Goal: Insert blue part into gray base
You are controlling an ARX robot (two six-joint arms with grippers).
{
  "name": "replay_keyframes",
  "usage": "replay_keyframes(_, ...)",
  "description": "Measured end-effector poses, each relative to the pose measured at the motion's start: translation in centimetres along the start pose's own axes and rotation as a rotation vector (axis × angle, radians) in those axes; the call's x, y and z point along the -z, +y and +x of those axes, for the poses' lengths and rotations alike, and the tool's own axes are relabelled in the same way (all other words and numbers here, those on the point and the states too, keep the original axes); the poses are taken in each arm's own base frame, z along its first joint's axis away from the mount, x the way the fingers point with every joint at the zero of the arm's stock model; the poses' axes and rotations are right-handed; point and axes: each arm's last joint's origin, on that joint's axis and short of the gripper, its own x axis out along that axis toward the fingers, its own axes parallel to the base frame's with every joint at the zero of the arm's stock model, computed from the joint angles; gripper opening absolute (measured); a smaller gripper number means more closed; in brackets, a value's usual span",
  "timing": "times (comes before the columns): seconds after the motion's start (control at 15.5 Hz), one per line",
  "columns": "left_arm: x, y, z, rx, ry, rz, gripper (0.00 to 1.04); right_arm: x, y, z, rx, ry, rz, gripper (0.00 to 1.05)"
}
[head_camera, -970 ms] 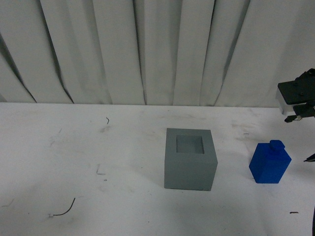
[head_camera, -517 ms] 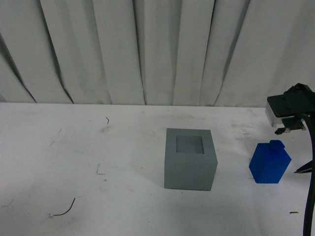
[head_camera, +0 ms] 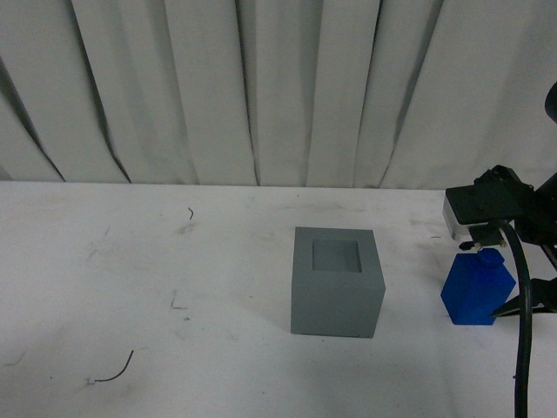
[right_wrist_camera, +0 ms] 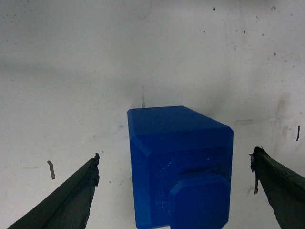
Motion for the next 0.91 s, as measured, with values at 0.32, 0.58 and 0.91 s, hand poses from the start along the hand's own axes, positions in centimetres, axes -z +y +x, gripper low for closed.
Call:
replay_keyframes(0.32, 0.0, 0.0, 0.0, 0.000, 0.000, 0.000, 0.98, 0.8, 0.1, 0.6, -0.016, -0.004, 0.020, 0.93)
replay_keyframes(0.58, 0.0, 0.0, 0.0, 0.000, 0.000, 0.000, 0.98, 1.3, 0.1, 0.4, -0.013, -0.021, 0.032, 0.52)
replay_keyframes(0.91, 0.0, 0.0, 0.0, 0.000, 0.000, 0.000, 0.98, 1.0, 0.1, 0.3, -0.020, -0.026, 0.031, 0.47)
